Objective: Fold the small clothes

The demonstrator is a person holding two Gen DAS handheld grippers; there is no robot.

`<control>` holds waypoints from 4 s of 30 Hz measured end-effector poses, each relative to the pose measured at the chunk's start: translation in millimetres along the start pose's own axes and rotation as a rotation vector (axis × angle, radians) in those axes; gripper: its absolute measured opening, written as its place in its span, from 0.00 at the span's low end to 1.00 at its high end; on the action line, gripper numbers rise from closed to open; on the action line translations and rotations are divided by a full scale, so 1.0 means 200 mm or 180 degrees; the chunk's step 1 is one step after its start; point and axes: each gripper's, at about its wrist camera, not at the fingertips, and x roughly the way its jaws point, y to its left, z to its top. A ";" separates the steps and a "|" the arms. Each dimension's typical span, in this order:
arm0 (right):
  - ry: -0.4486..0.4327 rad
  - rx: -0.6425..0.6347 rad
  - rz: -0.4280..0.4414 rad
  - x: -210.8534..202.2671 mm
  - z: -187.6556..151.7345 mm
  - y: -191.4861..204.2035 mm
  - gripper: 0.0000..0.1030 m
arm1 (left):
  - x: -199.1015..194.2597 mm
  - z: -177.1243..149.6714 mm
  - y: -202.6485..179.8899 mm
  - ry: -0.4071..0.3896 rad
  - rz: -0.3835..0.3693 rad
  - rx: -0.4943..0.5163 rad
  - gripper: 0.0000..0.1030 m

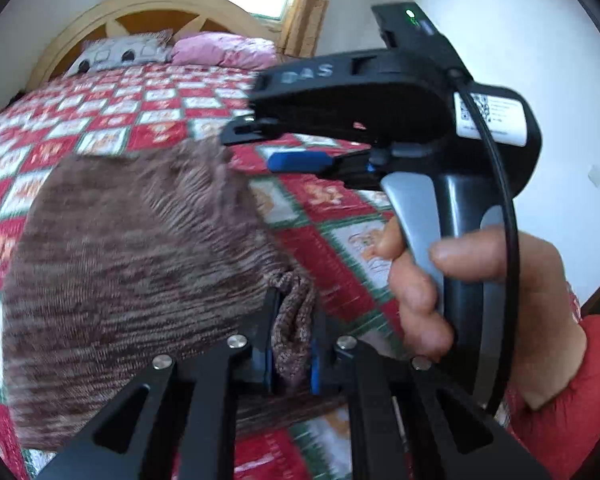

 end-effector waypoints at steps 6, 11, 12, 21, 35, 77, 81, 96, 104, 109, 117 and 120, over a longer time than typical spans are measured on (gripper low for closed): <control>0.0092 -0.0459 0.0001 -0.05 -0.06 0.08 0.46 | 0.03 -0.05 -0.03 0.0127 0.0208 0.0165 0.17; 0.0232 -0.0693 0.0050 -0.01 -0.16 0.18 0.32 | -0.07 -0.07 -0.05 0.0158 0.0518 0.0382 0.66; 0.0245 -0.0724 0.0051 0.00 -0.17 0.20 0.32 | -0.12 -0.07 -0.04 0.0091 0.0611 0.0400 0.68; 0.0424 -0.0925 -0.0637 0.05 -0.37 0.19 0.32 | -0.34 -0.04 0.09 -0.0083 0.1381 0.0353 0.83; 0.0291 -0.0347 -0.0599 -0.20 -0.42 0.01 0.43 | -0.31 -0.04 0.30 0.0048 0.1613 0.0206 0.94; 0.0195 -0.0940 -0.0894 -0.15 -0.68 0.23 0.29 | -0.14 -0.19 0.53 0.0398 0.1513 -0.0402 1.00; 0.0135 -0.0573 -0.0723 -0.19 -0.70 0.16 0.31 | -0.19 -0.19 0.61 0.0453 0.1317 -0.0632 1.00; 0.0019 0.0103 -0.0223 -0.19 -0.24 0.03 0.86 | -0.19 0.18 0.81 0.0215 0.0952 -0.0665 1.00; 0.0093 0.0216 -0.0346 0.22 -0.14 -0.06 0.86 | 0.11 0.14 0.87 0.0328 0.0766 -0.1065 0.88; 0.0152 -0.0154 -0.0375 0.27 -0.17 0.01 0.86 | 0.12 0.13 0.84 0.0272 0.0753 -0.0980 0.88; 0.0098 -0.0376 -0.0350 0.28 -0.22 0.05 0.49 | 0.14 0.14 0.82 0.0265 0.0872 -0.0891 0.88; 0.0097 -0.0381 -0.0343 0.28 -0.22 0.06 0.49 | 0.14 0.15 0.82 0.0256 0.0884 -0.0882 0.88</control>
